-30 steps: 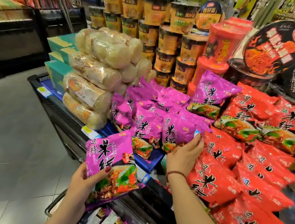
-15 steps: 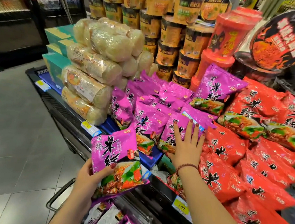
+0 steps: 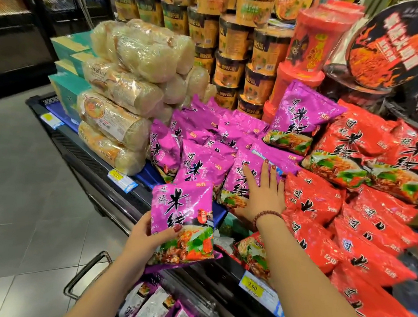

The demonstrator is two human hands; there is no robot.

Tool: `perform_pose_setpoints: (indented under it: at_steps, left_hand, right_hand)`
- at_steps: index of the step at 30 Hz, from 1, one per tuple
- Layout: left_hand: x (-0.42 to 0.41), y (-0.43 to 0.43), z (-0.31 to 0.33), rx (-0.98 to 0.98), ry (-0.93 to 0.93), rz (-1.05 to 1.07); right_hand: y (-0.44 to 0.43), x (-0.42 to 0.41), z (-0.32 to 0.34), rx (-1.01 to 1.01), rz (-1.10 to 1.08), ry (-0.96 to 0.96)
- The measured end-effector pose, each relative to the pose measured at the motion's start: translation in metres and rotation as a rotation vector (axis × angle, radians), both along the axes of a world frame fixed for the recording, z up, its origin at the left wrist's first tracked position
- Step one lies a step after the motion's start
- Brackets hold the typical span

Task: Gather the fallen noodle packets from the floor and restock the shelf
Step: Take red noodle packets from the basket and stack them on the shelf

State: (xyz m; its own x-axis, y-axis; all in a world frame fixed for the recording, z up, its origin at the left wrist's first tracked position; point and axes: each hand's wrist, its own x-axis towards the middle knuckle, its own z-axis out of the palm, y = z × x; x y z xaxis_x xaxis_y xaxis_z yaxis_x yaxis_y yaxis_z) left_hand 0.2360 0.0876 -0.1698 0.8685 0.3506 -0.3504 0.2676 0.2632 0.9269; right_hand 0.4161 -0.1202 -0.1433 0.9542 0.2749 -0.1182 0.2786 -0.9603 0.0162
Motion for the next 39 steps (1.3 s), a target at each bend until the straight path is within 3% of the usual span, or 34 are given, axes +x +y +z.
perform_pose_setpoints:
  at_steps: [7,13,16,18,23,28,34,39]
  left_hand:
    - [0.065,-0.006,-0.006,0.19,-0.013,-0.293]
    - [0.115,-0.027,-0.011,0.172,0.001,-0.304]
    - [0.118,-0.039,-0.012,0.245,0.022,-0.355]
    - [0.115,-0.047,-0.017,0.41,-0.054,-0.398]
    - [0.089,-0.06,-0.032,0.753,-0.255,-0.17]
    - [0.083,-0.071,-0.038,1.089,-0.415,-0.471]
    - [0.1,-0.091,-0.044,1.122,-0.401,-0.476]
    - [0.107,-0.1,-0.05,1.22,-0.204,-0.672]
  right_hand:
    - [-0.007,0.018,0.036,0.195,0.015,0.268]
    - [-0.027,0.009,0.066,0.727,0.005,0.42]
    - [-0.034,0.005,0.062,0.541,0.072,0.32]
    - [-0.034,0.004,0.054,0.445,0.076,0.198]
    - [-0.034,0.001,0.044,0.33,0.073,-0.019]
    - [-0.035,-0.004,0.053,0.208,0.079,-0.093]
    - [-0.038,-0.02,0.051,0.237,0.149,-0.114]
    - [-0.032,-0.022,0.025,0.003,0.291,-0.185]
